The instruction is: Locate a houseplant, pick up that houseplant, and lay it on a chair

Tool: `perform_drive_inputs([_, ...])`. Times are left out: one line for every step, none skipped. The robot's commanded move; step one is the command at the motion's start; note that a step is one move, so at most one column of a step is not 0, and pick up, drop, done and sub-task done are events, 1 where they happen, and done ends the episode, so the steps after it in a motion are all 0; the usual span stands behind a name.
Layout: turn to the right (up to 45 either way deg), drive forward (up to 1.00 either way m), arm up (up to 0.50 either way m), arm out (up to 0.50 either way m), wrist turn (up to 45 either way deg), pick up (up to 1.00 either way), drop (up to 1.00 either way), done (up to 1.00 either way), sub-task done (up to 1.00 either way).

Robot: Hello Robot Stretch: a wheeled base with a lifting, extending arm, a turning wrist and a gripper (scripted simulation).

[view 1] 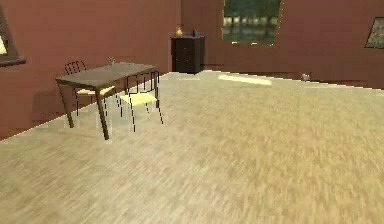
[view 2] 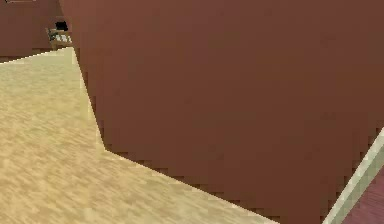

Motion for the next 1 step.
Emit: perform_drive_inputs([0.0, 1.0, 0.0, 0.0, 0.0, 0.0, 0.0, 0.0, 0.0])
